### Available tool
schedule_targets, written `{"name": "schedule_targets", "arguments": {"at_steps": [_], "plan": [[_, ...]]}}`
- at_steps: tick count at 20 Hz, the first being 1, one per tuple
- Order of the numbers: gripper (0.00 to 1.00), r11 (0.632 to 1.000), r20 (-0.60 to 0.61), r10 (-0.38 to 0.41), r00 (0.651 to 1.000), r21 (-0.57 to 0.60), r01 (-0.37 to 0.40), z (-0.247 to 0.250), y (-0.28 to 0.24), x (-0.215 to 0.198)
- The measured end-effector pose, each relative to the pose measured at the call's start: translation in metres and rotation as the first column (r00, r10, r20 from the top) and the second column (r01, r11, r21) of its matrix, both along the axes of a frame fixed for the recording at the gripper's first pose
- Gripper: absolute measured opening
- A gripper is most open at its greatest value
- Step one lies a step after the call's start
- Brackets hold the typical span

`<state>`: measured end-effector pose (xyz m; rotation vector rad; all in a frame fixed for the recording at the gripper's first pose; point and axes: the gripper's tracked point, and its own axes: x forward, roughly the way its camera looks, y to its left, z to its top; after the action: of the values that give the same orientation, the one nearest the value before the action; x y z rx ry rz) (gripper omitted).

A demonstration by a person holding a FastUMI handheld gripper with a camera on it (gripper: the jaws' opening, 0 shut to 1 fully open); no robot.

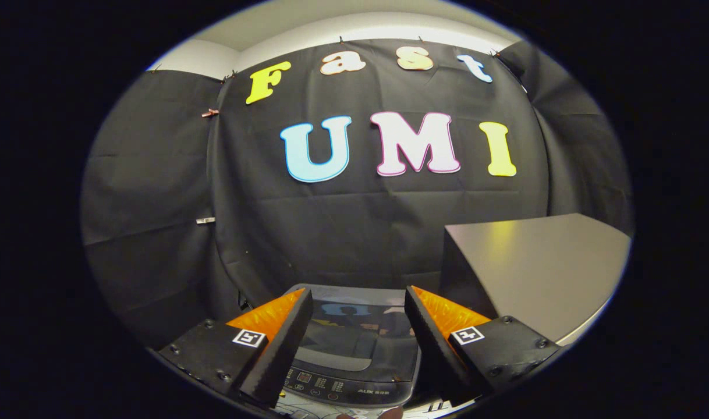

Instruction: Put the clothes into the washing machine and then close the washing machine lid.

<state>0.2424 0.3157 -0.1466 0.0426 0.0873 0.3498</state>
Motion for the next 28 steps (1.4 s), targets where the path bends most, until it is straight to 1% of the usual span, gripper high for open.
{"name": "schedule_targets", "arguments": {"at_steps": [6,10,15,21,23,25,28], "plan": [[1.00,0.999,0.103,-0.022,0.994,-0.020,0.024,0.051,-0.038,-0.058],[0.99,0.998,0.132,-0.059,0.989,-0.003,0.060,0.080,-0.069,-0.097],[0.99,0.995,0.147,-0.099,0.984,0.005,0.100,0.099,-0.101,-0.142],[0.99,0.990,0.167,-0.137,0.976,0.011,0.137,0.114,-0.132,-0.186],[0.99,0.990,0.173,-0.139,0.975,-0.005,0.142,0.117,-0.139,-0.196],[0.99,0.988,0.176,-0.150,0.973,0.003,0.152,0.124,-0.149,-0.203],[0.99,0.984,0.210,-0.175,0.962,0.007,0.177,0.139,-0.165,-0.217]]}}
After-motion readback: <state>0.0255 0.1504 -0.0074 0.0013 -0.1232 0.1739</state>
